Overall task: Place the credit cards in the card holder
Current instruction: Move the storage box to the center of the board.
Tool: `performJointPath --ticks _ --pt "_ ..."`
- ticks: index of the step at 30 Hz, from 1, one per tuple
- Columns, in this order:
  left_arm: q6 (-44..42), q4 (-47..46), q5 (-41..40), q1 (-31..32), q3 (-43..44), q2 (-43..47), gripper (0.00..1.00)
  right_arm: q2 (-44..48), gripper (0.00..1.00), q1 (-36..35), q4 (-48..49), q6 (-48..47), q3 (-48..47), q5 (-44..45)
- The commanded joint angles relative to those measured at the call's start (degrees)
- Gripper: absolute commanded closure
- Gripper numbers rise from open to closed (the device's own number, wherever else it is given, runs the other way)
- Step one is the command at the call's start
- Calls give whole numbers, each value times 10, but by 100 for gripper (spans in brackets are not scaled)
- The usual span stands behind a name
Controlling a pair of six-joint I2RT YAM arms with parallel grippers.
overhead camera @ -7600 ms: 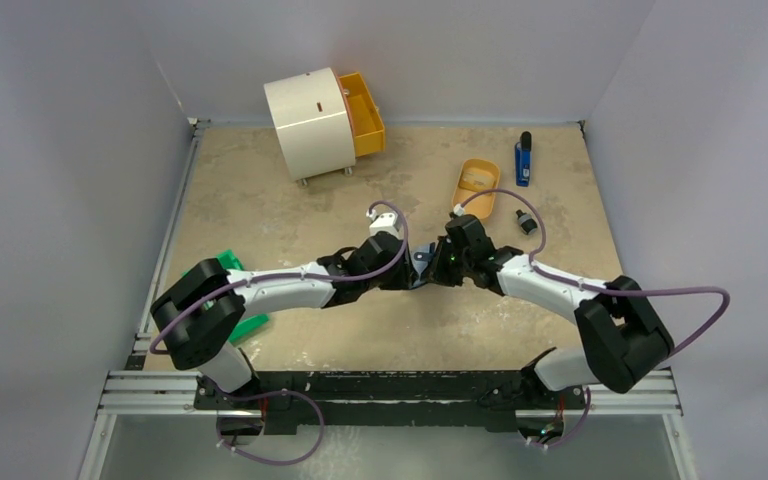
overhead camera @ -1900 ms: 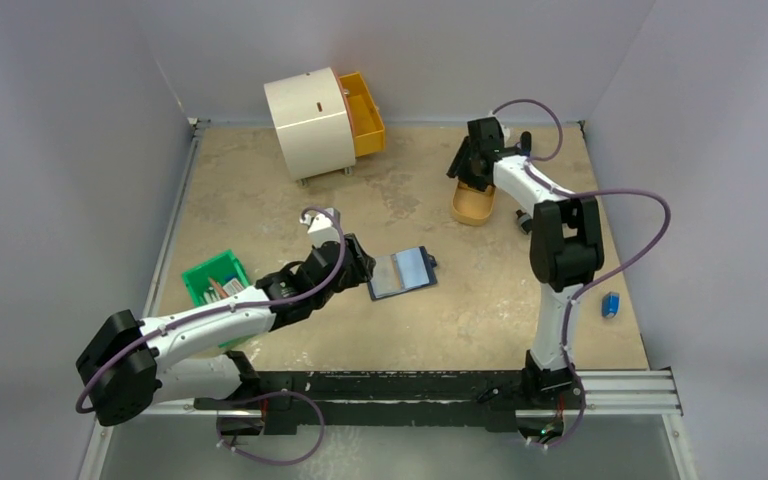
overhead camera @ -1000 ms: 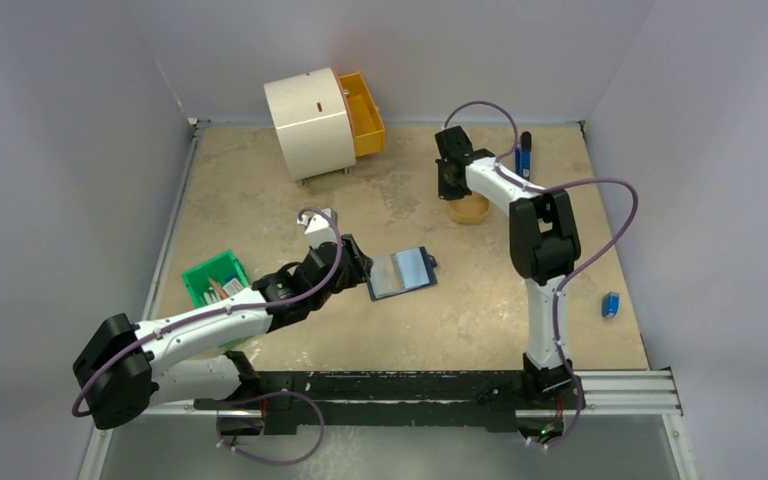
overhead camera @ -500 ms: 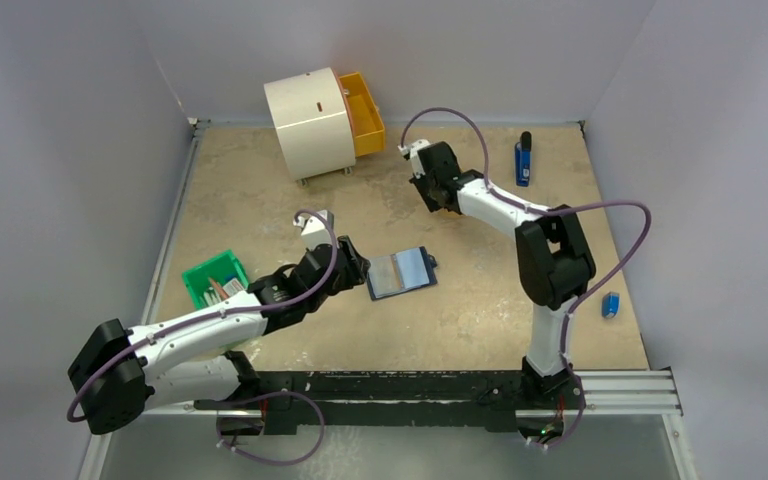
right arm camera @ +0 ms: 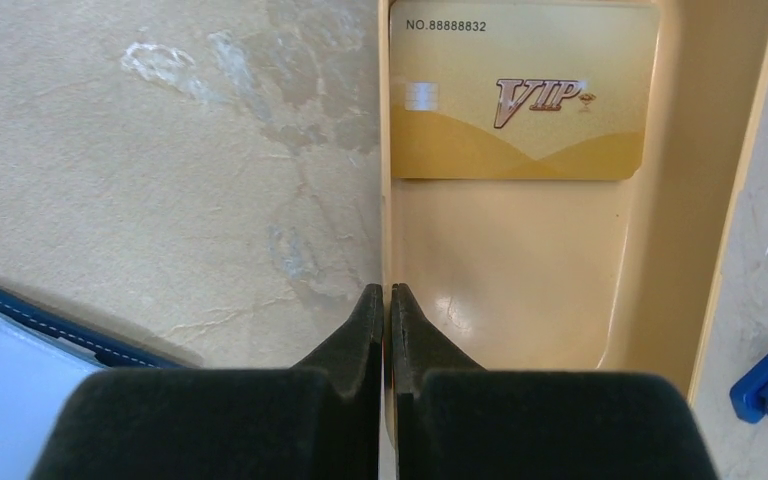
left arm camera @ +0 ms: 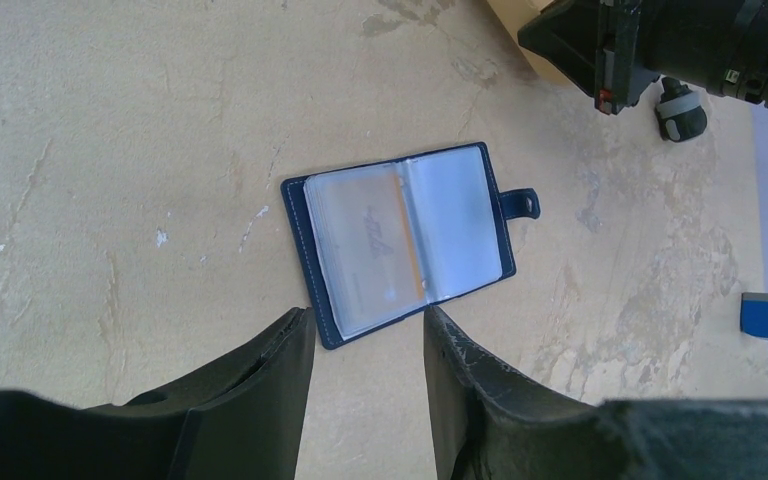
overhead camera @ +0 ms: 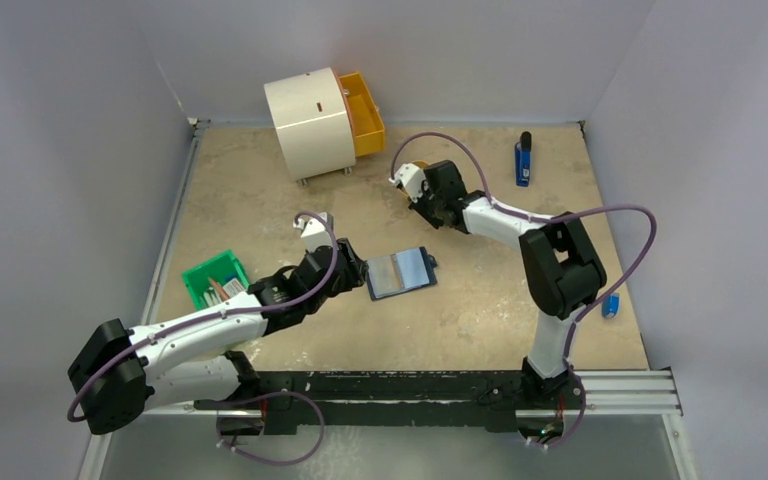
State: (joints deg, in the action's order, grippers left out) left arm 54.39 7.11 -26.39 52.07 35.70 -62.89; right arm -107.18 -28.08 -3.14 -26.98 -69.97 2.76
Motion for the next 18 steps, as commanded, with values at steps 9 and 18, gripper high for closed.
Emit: performJointPath --ticks 9,18 --pt "-12 -14 -10 -3 -2 12 57 5 100 1 32 17 16 -57" --pt "-10 -12 -11 -3 -7 16 57 13 72 1 32 33 19 -39"
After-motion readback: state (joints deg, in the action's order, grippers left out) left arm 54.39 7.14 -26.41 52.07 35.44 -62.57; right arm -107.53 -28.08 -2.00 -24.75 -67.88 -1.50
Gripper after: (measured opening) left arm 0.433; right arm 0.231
